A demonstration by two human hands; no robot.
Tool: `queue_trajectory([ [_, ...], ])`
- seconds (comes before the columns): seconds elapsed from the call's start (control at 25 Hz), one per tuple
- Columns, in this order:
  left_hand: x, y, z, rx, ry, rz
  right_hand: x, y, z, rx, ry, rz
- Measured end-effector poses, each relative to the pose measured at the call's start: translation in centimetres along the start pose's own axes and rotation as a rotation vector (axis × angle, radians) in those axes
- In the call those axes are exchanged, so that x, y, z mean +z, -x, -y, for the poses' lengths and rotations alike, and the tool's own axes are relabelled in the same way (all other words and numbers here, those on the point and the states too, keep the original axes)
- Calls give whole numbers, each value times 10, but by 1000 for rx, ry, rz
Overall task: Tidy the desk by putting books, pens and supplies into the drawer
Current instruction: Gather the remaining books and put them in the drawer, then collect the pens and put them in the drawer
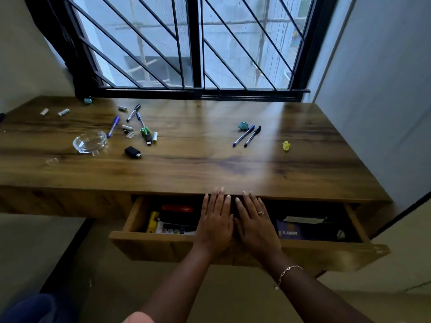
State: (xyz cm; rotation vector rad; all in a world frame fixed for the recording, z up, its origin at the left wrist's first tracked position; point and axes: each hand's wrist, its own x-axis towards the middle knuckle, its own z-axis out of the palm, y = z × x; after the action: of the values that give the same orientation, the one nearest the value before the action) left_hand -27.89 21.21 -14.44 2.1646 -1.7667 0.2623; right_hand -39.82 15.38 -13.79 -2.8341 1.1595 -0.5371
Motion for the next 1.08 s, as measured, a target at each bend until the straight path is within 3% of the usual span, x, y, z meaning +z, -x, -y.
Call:
queue_trajectory([
  [0.36, 18, -61, 18, 12, -63, -92, 22, -61, -23, -94, 115, -78],
  [0.56, 25, -76, 35, 85, 18, -214, 22, -77, -29, -202, 111, -143],
  [0.76, 7, -79, 67, 284, -63, 304, 23, -84, -42, -378, 151, -97],
  [0.88, 4, -80, 63, 257, -101, 334, 24, -85, -49, -472, 212, -75],
  [1.08, -1, -73, 48, 134, -77, 318, 27, -87, -48, -474, 200, -141],
])
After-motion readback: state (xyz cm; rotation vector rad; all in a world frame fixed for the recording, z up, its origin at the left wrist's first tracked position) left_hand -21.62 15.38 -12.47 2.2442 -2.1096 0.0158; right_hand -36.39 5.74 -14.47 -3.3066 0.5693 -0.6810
